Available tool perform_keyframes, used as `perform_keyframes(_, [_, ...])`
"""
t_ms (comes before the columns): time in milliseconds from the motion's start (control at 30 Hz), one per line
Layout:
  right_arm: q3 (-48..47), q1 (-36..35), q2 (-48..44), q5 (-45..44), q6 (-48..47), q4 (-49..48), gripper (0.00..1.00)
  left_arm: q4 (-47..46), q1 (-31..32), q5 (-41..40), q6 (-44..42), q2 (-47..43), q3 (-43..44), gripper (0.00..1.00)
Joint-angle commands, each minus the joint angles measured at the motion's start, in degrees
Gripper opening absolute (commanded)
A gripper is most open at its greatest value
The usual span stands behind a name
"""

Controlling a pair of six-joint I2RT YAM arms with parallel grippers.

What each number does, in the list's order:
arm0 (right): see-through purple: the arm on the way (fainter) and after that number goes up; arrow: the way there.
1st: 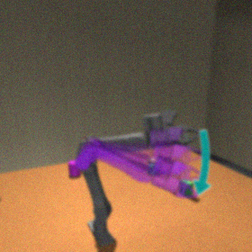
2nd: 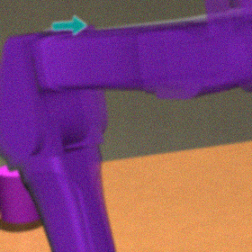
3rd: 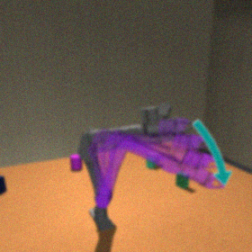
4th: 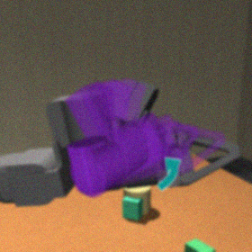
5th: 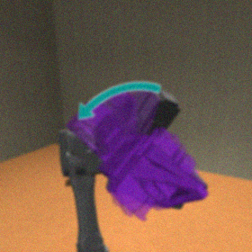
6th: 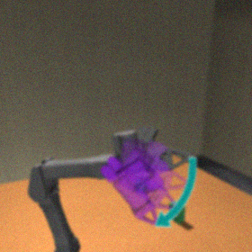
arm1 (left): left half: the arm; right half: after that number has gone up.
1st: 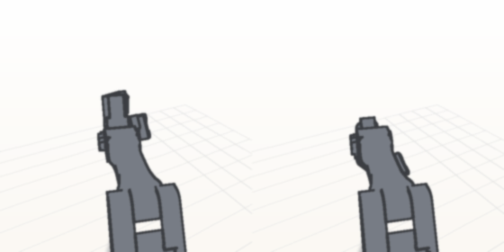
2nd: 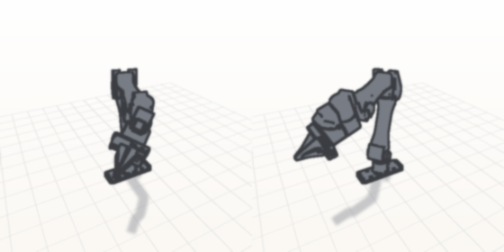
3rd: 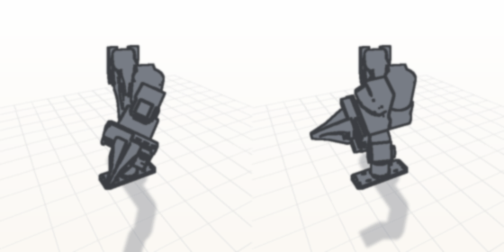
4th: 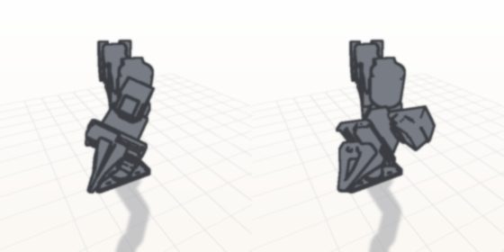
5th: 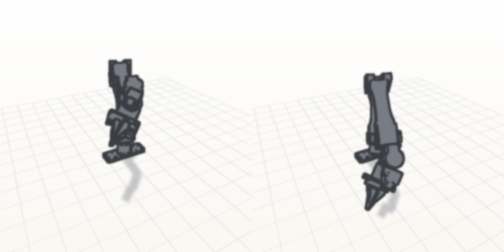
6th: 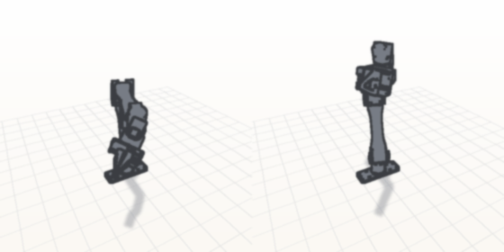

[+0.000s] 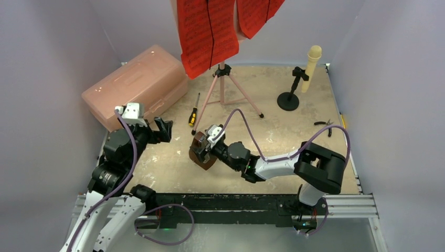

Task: Pack up the instrument practice props

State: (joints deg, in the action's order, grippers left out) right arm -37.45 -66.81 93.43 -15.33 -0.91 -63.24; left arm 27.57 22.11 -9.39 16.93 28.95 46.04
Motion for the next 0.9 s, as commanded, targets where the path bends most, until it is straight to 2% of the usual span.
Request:
perform_keyframes(0, [-2.32,-0.3,0.22,-3.23,0.46,-1.67,0.88,-0.37,-0.57,-1.96,-0.78,-1.48,-0.26,0.99])
perform_keyframes(200, [-2.13,-0.28,-1.48,-2.87,0.19,4.75,0.59,0.2,-0.57,-3.09,-1.81,-2.65,-0.12,0.99])
perform_keyframes(300, [-0.99,-0.09,-3.77,-5.44,-0.1,7.21,0.49,0.2,-0.58,-2.98,-1.72,-3.4,-0.24,0.99])
perform_keyframes(433, [1.58,2.5,-7.94,-9.99,-1.82,8.57,0.42,-0.05,-0.58,-2.31,-1.81,-4.18,-0.25,0.99])
perform_keyframes(667, [7.65,17.26,-20.45,-11.25,-0.47,11.35,0.38,-0.23,-0.57,-1.56,-1.87,-5.16,-0.43,0.99])
perform_keyframes(867, [10.55,30.33,-28.52,-17.56,-3.37,10.7,0.39,-0.34,-0.15,-1.5,-1.9,-5.53,-0.43,0.99])
